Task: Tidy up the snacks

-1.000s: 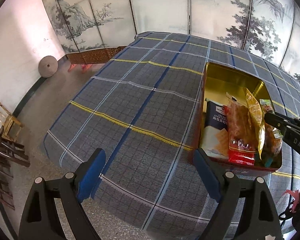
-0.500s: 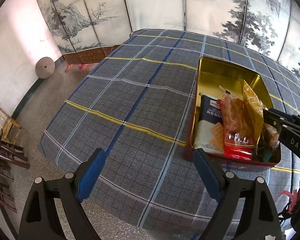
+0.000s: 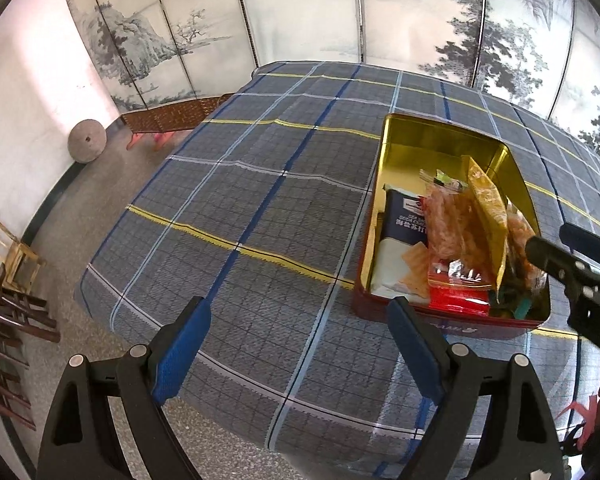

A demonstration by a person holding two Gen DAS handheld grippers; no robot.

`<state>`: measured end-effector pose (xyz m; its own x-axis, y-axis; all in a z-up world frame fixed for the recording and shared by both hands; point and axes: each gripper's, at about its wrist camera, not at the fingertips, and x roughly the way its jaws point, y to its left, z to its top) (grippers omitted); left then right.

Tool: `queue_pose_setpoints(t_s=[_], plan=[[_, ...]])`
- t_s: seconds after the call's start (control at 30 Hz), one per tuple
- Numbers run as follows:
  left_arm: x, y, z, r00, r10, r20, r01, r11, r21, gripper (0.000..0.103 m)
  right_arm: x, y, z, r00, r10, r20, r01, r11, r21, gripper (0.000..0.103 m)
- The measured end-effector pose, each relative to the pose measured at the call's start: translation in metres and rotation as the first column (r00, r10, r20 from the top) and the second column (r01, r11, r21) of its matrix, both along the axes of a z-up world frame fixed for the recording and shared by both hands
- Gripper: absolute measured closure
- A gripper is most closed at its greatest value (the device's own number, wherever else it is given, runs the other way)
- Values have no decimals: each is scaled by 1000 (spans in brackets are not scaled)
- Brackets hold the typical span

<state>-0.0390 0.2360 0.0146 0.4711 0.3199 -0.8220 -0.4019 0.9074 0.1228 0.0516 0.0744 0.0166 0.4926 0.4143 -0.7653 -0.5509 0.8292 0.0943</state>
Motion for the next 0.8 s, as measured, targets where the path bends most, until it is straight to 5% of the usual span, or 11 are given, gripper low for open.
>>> queue_pose_setpoints(t_s=[0.17,0.8], plan=[[1,-5,1,1000,-9,1,9,1000,4,15,-11,-3,3,999,-2,42,4,999,-38,25],[3,-20,5,999,-34,5,34,999,12,15,-21,-13,-8,1000,-6,-5,6,998,-56,24]])
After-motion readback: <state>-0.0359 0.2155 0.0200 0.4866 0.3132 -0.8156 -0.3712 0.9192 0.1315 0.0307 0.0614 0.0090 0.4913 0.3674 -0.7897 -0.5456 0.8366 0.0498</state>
